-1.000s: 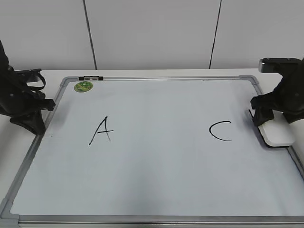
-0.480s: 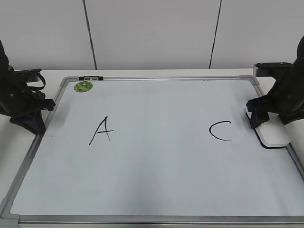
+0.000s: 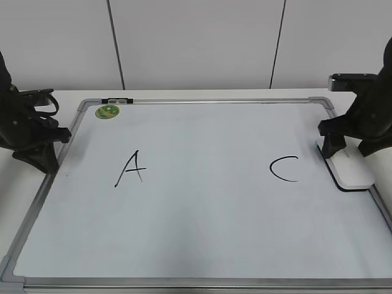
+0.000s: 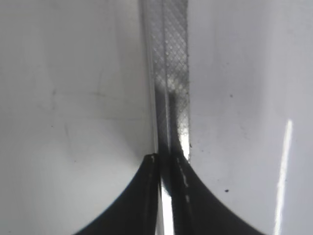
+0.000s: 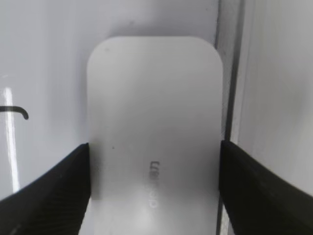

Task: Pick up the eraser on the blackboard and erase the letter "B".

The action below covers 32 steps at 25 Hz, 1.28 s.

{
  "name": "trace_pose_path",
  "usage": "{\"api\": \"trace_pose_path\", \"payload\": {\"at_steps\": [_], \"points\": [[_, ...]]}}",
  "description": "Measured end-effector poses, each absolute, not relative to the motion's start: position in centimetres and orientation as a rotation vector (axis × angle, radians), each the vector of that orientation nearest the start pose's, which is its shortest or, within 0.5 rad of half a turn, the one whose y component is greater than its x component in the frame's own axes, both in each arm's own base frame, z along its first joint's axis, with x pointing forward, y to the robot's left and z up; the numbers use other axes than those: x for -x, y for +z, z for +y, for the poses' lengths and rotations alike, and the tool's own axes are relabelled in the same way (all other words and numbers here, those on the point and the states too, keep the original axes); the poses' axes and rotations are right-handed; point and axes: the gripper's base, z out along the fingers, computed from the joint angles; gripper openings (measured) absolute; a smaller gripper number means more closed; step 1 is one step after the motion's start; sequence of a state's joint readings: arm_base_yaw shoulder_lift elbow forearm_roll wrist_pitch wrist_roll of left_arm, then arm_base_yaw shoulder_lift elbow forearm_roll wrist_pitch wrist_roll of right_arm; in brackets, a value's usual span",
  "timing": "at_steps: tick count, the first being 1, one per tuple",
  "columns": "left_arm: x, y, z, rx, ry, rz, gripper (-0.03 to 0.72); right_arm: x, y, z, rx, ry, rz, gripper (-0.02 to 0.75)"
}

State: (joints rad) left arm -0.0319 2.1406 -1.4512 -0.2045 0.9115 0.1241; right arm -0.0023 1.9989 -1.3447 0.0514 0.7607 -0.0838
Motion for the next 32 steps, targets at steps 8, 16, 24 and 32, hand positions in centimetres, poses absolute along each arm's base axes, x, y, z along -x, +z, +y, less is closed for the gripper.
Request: {"api": "trace_pose_path", "payload": {"at_steps": [8,16,24,32], "points": [[-40.9,12.9,-2.7,-0.094,-0.240,3.105,0.202,-41.6,21.3,0.3,0.081,0.044,2.870,0.604],[-44.5,19.3,-2.9,-0.138,-0.240,3.040,0.360,-40.7,28.5,0.3,0.094,0.041,2.815,0.594],[-43.8,27.5,-3.3,-0.124,-0.247,2.847,0.365,-36.2,35.7,0.5,0.128,0.057,2.715,0.594],[-38.5,37.6,-4.6,-0.194,-0.249,2.622,0.365,-29.9,43.2,1.0,0.142,0.114,2.498,0.594]]}}
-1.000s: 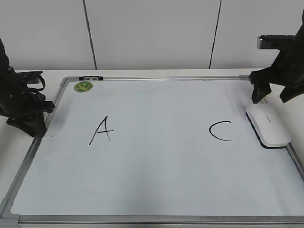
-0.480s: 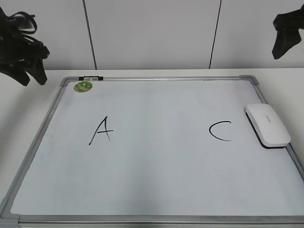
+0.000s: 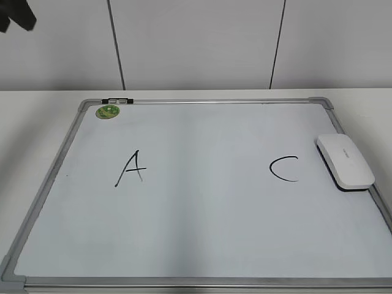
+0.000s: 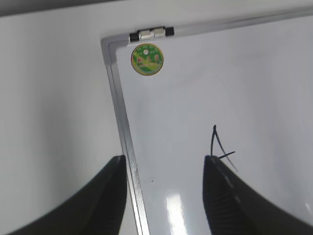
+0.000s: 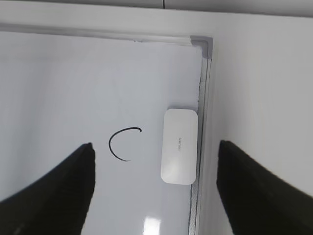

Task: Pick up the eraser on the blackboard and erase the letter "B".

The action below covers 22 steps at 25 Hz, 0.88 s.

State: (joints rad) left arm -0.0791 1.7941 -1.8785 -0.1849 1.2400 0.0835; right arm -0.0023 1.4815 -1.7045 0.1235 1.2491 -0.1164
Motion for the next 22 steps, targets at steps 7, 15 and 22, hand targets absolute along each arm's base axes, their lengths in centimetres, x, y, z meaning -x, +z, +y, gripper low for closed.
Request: {"api": "trace_pose_path", "payload": {"at_steps": [7,15,22], "points": [[-30.7,43.2,-4.4,-0.217,-0.249,2.489,0.366,-22.8,48.7,1.1,0.151,0.104,2.301,0.593],[-20.6,44.1,-3.5,-0.218,-0.253,2.437,0.365,-15.5,47.9,1.4,0.158,0.148,2.253,0.592],[-14.3,40.9,-3.0,-0.218,-0.254,2.463,0.365,-8.5,40.9,1.4,0.155,0.147,2.334,0.592]]}}
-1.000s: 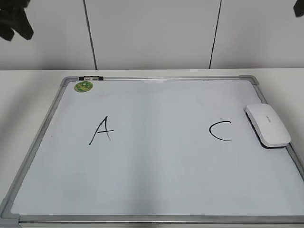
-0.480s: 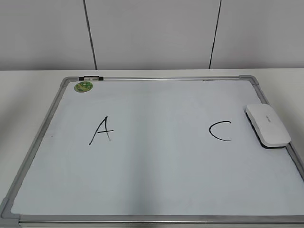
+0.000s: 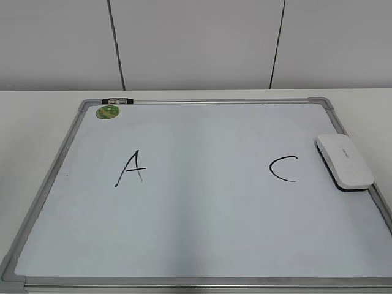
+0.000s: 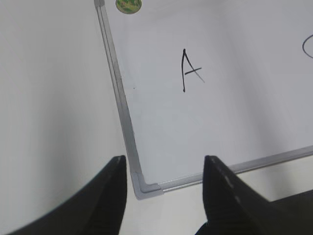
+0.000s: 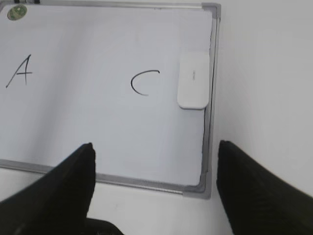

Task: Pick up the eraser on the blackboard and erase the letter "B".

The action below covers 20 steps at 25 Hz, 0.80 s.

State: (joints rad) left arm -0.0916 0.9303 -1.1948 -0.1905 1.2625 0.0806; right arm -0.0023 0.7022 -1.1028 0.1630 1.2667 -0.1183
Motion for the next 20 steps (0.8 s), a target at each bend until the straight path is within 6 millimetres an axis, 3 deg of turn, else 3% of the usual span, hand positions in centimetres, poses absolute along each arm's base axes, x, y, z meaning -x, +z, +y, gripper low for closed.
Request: {"api": "trace_pose_path", "payload": {"at_steps": [5,10,20], "points": [[-10.9,38.8,-2.3,-0.174,-0.210,2.468,0.365,-5.1,36.2,1.2,0.150,0.124,2.351,0.592],[-8.3,36.5,-1.9,-0.153,-0.196,2.472,0.365,-3.1,32.4,0.9,0.135,0.078,2.350,0.592],[-5.6,28.4,-1.5,-0.138,-0.175,2.544,0.365,-1.6,28.9,-0.4,0.087,-0.106,2.351,0.592]]}}
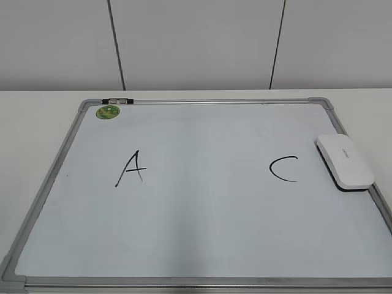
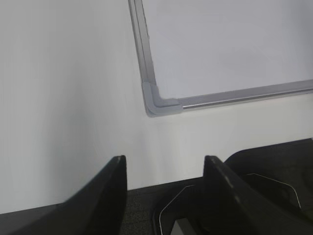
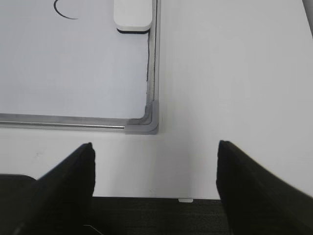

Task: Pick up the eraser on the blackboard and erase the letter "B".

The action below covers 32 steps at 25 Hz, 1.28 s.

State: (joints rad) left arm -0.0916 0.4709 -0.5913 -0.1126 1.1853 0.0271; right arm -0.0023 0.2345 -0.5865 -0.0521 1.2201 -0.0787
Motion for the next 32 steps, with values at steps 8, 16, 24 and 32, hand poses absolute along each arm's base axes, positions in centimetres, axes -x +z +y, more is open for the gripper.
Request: {"api": "trace_pose_path", "payload": {"at_steps": [8,16,24,32], "points": [[-5.6,27.8,-1.1,-0.129,-0.126,2.412,0.365,-2.5,27.0,-0.5,0.090,-0.113,2.358,0.592],[-5.4,27.1,-0.9,-0.134,-0.098,2.435,0.365,-2.6,27.0,-0.5,0.088,-0.112,2.350,0.592],[-5.4,26.8,-0.9,-0.134,-0.091,2.453,0.365,-2.6,27.0,-0.5,0.088,-0.112,2.348,0.592],[-5.4,26.8,-0.9,-0.132,-0.091,2.454,0.365,-2.6,27.0,-0.5,0.087,-0.112,2.348,0.592]]}}
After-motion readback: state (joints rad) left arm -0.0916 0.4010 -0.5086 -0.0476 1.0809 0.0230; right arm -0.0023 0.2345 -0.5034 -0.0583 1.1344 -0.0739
